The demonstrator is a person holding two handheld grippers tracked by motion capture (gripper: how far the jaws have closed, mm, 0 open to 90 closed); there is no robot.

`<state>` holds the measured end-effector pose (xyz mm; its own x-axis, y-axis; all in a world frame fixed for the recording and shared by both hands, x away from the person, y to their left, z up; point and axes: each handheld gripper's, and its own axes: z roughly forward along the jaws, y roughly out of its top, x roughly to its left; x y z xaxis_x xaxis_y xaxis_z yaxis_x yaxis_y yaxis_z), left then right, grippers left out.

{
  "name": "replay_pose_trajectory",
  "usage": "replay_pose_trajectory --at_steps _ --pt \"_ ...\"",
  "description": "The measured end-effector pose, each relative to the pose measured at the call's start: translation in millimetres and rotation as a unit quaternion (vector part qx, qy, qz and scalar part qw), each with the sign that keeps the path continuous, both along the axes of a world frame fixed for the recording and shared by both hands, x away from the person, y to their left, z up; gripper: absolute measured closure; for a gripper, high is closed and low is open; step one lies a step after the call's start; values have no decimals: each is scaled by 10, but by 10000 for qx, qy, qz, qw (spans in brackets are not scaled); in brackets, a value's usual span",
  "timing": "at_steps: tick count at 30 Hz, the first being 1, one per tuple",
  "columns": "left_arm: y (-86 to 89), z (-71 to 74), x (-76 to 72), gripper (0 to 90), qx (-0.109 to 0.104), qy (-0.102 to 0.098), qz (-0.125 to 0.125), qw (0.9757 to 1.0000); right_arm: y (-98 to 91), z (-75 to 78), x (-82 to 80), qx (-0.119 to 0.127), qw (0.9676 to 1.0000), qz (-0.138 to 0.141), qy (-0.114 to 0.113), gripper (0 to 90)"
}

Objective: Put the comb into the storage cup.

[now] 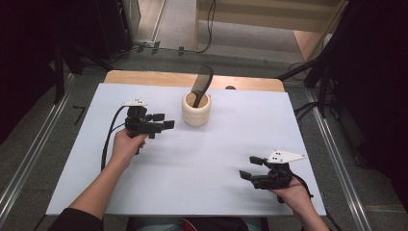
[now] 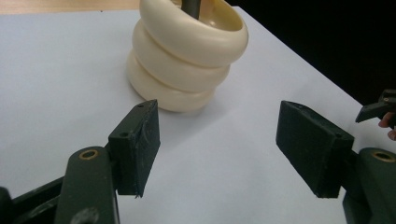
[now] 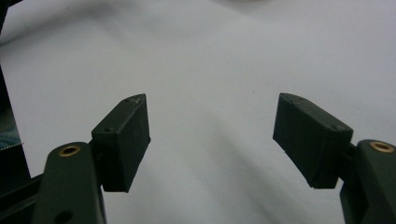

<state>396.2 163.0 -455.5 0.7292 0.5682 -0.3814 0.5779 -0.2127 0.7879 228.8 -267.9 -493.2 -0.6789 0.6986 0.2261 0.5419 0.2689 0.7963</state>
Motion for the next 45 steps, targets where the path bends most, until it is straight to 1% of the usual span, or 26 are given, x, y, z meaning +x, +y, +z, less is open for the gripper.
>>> replay_pose_trajectory --at_steps 2,10,15,17,19,25,27,31,32,34,43,45 --pt "12 -10 -32 314 3 15 21 10000 -1 0 0 0 10000 3 3 253" --pt "3 -12 -187 312 45 60 -131 9999 3 -3 2 -5 10000 -5 15 253" --pt "3 -13 -271 311 133 41 -203 9997 1 -6 5 -15 10000 9 14 253" --pt "6 -17 -305 312 130 60 -212 9997 1 -6 5 -25 10000 13 17 253" --pt "10 -19 -340 311 189 54 -235 9995 1 -7 5 -36 10000 16 17 252" --pt "28 -37 -448 311 247 60 -329 9991 5 -11 8 -46 10000 25 27 253" --pt "41 -45 -484 311 307 64 -345 9989 6 -12 8 -46 10000 45 21 253" --pt "71 -58 -533 307 285 96 -360 9989 4 -12 8 -57 10000 29 25 253" --pt "78 -57 -542 293 323 108 -399 9986 4 -12 8 -53 10000 24 29 253" --pt "86 -61 -574 289 345 87 -391 9986 5 -13 8 -48 10000 23 30 253" --pt "155 -55 -693 289 411 131 -441 9981 3 -16 10 -57 10000 19 43 253" --pt "170 -53 -725 288 424 119 -403 9982 5 -17 10 -57 10000 14 43 253"
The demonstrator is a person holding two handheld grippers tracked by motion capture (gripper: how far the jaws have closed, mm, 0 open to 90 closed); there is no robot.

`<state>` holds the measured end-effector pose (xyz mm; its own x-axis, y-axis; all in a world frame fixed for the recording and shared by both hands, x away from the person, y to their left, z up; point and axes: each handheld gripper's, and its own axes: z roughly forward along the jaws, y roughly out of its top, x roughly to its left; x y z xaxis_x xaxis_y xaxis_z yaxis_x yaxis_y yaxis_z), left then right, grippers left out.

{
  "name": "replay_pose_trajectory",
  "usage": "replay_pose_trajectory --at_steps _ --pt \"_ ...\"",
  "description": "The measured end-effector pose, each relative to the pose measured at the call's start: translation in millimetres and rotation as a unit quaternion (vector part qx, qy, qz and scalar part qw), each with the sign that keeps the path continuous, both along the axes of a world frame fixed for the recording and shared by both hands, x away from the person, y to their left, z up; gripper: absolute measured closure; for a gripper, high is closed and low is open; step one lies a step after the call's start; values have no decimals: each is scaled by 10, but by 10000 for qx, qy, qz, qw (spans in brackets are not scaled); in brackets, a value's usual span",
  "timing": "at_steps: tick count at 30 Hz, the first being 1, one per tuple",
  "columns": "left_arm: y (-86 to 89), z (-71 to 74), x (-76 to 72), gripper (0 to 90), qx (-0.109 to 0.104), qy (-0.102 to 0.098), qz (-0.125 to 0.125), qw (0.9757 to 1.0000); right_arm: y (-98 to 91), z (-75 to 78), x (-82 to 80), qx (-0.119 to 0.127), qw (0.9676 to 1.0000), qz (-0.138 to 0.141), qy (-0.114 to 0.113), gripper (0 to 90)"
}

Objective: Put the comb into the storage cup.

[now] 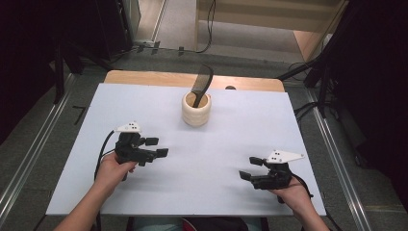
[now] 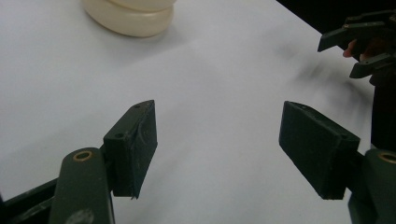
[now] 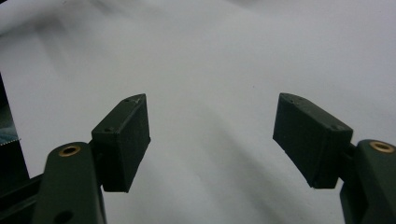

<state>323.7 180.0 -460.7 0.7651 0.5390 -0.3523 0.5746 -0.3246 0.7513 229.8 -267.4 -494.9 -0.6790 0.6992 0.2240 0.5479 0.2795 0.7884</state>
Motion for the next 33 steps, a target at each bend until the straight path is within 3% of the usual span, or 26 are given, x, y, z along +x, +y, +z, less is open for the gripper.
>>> replay_pose_trajectory --at_steps 33 --pt "294 -7 -286 288 296 161 206 9992 6 -19 13 -44 10000 22 79 252"
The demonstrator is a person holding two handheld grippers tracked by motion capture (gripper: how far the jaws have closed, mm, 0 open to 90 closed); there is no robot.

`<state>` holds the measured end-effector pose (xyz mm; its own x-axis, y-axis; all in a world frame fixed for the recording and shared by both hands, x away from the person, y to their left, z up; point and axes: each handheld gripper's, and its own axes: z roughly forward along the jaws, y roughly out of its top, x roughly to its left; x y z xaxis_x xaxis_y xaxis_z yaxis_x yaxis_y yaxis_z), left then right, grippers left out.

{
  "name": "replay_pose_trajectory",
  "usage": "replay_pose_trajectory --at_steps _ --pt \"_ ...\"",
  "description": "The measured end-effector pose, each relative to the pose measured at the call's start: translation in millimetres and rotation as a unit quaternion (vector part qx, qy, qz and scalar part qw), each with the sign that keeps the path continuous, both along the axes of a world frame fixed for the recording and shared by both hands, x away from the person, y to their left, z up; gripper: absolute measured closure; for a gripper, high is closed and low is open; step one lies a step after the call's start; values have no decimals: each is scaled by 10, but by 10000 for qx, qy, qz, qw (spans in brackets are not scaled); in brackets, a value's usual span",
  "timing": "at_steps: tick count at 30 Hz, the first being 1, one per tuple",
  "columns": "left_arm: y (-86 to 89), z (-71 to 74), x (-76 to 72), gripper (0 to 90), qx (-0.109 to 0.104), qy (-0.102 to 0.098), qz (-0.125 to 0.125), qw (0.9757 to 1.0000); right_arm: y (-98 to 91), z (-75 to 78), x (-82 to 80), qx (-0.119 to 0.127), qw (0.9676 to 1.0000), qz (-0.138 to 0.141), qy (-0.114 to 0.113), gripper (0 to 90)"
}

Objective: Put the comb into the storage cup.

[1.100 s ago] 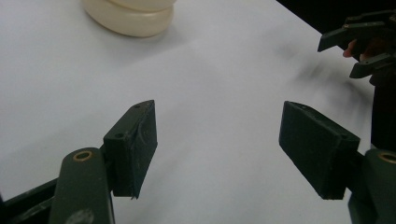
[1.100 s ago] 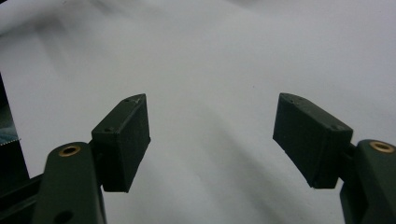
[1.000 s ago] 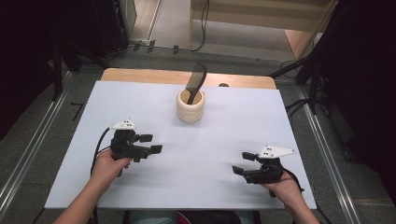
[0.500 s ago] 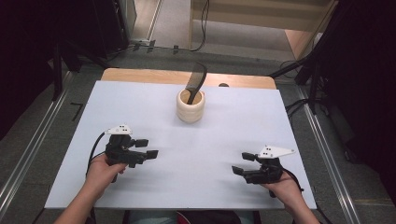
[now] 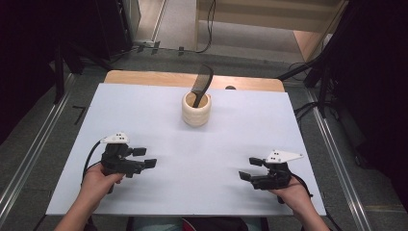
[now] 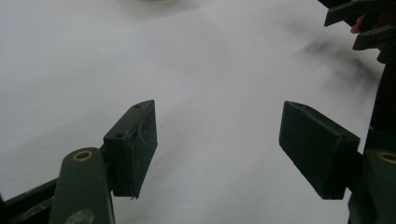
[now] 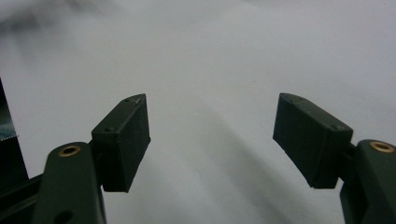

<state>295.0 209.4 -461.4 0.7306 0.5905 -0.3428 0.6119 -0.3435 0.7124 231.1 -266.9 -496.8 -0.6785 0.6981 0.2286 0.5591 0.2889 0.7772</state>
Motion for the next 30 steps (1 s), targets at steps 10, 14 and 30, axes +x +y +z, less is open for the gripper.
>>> replay_pose_trajectory --at_steps 10,14,30 --pt "129 1 -61 289 10 21 188 9998 -3 0 6 -20 10000 4 15 253" --pt "138 -4 -57 288 12 23 209 9998 -1 6 7 -7 10000 -8 12 253" --pt "132 -20 -49 289 42 66 172 9998 11 3 13 -11 10000 35 -1 253"
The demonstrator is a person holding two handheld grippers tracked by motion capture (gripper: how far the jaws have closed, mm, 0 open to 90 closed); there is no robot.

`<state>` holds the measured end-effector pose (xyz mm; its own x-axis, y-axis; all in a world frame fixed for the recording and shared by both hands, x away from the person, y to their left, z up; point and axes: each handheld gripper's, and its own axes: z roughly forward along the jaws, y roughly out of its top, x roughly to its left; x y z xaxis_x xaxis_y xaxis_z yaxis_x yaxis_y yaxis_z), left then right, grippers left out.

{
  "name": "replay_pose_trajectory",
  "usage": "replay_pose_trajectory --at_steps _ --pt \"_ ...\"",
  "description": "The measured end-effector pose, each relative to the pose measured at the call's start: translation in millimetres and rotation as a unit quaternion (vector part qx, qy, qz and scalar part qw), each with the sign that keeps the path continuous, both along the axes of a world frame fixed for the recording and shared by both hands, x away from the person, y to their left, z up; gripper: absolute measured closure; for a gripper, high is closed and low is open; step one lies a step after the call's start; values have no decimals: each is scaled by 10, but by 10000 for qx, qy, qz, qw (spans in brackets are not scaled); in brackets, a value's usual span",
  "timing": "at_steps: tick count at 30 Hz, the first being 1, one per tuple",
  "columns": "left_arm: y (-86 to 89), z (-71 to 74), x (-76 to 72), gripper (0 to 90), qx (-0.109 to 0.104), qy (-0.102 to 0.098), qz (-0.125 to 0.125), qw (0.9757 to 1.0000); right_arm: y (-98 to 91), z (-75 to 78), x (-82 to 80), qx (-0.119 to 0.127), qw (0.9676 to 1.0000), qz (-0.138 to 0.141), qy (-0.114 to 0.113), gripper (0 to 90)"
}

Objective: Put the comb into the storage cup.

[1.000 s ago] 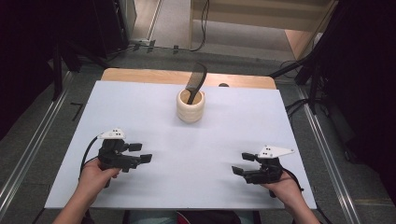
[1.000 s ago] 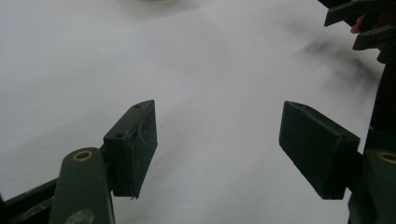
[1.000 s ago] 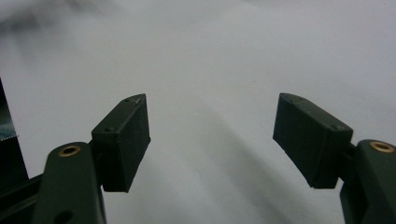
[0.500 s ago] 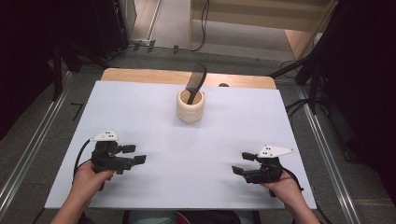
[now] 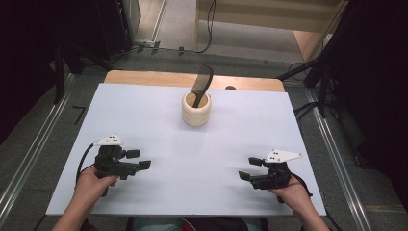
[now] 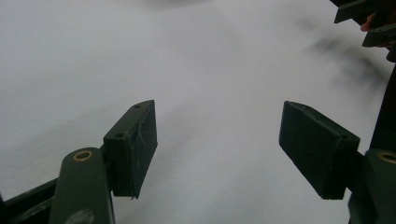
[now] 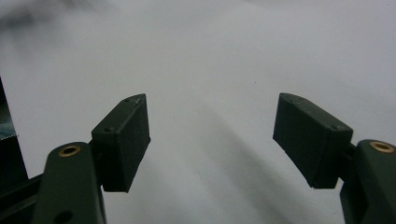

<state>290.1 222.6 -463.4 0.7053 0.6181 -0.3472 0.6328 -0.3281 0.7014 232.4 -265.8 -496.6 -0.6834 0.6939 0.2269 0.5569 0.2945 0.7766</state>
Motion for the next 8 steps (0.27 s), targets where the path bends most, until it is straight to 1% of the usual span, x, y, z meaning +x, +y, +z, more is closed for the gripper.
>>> replay_pose_trajectory --at_steps 7,8 --pt "-1 -11 4 289 32 34 4 10000 4 -4 2 -26 10000 10 24 252" --pt "1 -15 8 288 50 34 14 10000 3 -6 6 -55 10000 -3 14 227"
